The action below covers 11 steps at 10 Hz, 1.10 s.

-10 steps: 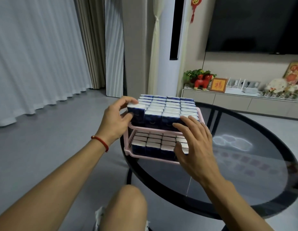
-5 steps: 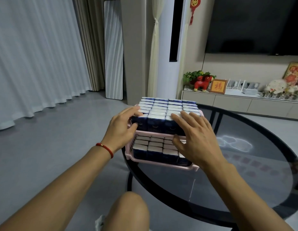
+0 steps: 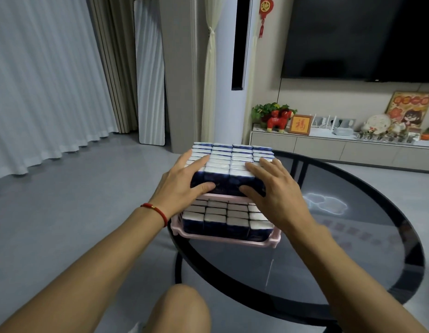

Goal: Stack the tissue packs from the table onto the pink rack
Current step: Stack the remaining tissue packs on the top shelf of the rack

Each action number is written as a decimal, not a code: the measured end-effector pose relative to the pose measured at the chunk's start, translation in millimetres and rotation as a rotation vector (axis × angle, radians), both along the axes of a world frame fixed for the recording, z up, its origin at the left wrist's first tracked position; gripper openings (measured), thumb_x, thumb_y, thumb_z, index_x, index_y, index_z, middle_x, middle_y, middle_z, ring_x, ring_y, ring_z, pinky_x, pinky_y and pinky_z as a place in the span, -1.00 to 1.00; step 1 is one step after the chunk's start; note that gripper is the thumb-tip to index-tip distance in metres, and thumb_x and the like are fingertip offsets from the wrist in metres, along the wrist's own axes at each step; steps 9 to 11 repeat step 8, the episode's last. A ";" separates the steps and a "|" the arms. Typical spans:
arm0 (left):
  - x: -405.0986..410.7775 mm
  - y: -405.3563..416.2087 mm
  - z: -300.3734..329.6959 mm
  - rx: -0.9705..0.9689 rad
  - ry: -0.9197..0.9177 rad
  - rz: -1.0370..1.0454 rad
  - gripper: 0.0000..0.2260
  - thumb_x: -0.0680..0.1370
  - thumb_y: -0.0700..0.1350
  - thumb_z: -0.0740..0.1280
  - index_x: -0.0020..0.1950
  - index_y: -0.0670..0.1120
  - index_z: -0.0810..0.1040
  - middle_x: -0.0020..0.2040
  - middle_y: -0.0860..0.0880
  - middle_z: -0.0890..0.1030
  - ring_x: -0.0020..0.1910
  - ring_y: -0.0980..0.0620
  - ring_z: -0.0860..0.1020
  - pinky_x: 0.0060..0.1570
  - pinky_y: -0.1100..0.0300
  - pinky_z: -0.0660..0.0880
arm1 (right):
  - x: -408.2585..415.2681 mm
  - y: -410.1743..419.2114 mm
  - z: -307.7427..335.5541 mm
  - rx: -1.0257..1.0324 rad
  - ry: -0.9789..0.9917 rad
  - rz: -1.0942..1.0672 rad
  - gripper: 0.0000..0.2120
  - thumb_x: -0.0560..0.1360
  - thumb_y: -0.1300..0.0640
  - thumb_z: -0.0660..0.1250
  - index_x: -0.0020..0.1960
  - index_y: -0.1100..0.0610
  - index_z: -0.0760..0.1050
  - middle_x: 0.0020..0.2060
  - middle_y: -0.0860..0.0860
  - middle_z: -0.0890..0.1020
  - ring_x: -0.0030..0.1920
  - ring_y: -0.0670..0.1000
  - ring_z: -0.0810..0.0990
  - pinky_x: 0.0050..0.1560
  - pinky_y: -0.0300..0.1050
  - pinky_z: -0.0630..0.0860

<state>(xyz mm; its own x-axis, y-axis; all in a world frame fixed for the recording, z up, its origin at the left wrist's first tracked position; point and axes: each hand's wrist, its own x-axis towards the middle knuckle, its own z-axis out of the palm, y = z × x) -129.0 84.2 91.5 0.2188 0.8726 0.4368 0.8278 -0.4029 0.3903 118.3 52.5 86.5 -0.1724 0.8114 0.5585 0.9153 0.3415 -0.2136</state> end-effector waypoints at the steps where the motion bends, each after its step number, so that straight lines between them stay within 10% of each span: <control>1: -1.3 -12.6 -3.4 0.012 -0.092 -0.008 -0.21 0.54 0.17 0.44 0.65 0.20 0.06 0.67 -0.05 0.06 0.62 -0.12 0.14 0.53 -0.10 0.23 | 0.8 -4.8 -3.6 -0.080 0.103 0.032 -0.29 0.57 -0.23 0.33 0.63 -0.15 0.15 0.64 0.02 0.12 0.64 0.11 0.01 0.57 0.12 0.11; 3: -12.1 -66.7 -72.7 -0.179 -0.603 0.096 -0.15 0.56 0.03 0.46 0.63 0.20 -0.07 0.62 0.14 0.13 0.56 0.14 0.17 0.43 0.20 0.18 | 22.2 -49.2 -52.6 -0.064 0.700 -0.089 -0.28 0.57 -0.23 0.17 0.64 -0.02 0.06 0.61 0.02 0.21 0.58 0.02 0.22 0.54 0.07 0.22; 4: -10.3 -67.6 -104.3 -0.328 -0.640 0.026 -0.05 0.46 0.12 0.48 0.60 0.38 -0.14 0.62 0.17 0.21 0.53 0.04 0.33 0.47 -0.07 0.35 | 18.3 -57.2 -82.3 -0.396 0.870 0.007 -0.29 0.48 -0.21 0.20 0.59 -0.21 0.04 0.53 -0.06 0.38 0.41 0.00 0.46 0.38 0.20 0.48; 6: -9.5 -38.0 -108.0 -0.417 -0.590 0.025 0.04 0.38 0.17 0.44 0.55 0.42 -0.30 0.62 0.15 0.22 0.52 -0.01 0.36 0.48 -0.17 0.35 | 7.4 -30.6 -77.6 -0.385 0.833 0.057 -0.18 0.41 0.03 0.22 0.57 -0.24 -0.07 0.33 -0.19 0.38 0.03 -0.15 0.54 0.01 -0.06 0.50; 7: -11.4 -10.6 -113.4 -0.429 -0.612 -0.029 0.06 0.37 0.06 0.48 0.51 0.50 -0.28 0.62 0.15 0.24 0.52 -0.01 0.36 0.47 -0.20 0.35 | 19.1 -11.3 -77.8 -0.424 0.798 0.077 -0.15 0.47 0.10 0.28 0.58 -0.31 -0.09 0.29 -0.42 0.39 0.08 -0.06 0.55 0.23 0.07 0.53; 11: -16.2 10.3 -114.1 -0.414 -0.663 -0.112 0.05 0.37 -0.06 0.51 0.56 0.47 -0.14 0.56 0.16 0.35 0.47 0.03 0.43 0.46 -0.13 0.38 | 32.8 -4.4 -80.7 -0.439 0.784 0.120 -0.13 0.47 0.12 0.33 0.53 -0.48 -0.03 0.38 -0.27 0.47 0.29 0.00 0.55 0.33 0.15 0.50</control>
